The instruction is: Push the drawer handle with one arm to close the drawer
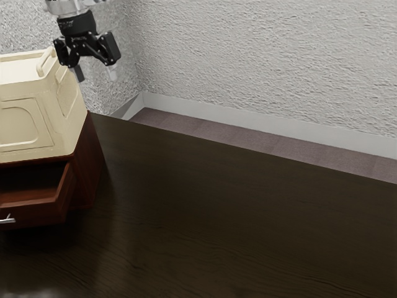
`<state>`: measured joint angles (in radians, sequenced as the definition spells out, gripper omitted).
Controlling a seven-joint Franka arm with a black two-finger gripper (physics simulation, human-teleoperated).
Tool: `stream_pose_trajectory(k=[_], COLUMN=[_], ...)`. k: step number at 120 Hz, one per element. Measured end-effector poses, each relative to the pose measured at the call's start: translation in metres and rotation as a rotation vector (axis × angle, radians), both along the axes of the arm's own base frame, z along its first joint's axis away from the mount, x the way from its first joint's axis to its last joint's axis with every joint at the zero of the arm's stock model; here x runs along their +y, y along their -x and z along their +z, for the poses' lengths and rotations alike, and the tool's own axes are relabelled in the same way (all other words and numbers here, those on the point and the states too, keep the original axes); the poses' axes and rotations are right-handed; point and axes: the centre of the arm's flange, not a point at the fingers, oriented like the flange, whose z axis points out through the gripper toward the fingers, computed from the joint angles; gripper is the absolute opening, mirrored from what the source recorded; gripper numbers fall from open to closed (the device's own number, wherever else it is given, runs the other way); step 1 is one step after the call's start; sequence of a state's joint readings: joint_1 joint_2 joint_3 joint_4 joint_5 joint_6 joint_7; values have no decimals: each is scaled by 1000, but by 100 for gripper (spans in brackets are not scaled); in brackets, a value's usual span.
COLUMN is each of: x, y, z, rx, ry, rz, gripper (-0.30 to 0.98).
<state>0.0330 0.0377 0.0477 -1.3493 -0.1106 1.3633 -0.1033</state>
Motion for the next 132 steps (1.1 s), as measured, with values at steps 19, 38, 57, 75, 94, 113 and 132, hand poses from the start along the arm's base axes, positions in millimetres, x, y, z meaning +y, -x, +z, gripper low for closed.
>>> stream_pose_trajectory(k=[19,38,57,75,94,113,132], x=[-2,-80,-80,-69,-34,-35,-30], y=[55,185,250,262,232,224,225], z=[-48,-102,-177,-218,-290,-297,-309], rx=[61,20,14,44,199,166,167], ry=[-15,-68,-42,-15,51,-46,-44], rz=[-3,-90,15,109,233,293,294], gripper=[69,69,67,65,64,63,57])
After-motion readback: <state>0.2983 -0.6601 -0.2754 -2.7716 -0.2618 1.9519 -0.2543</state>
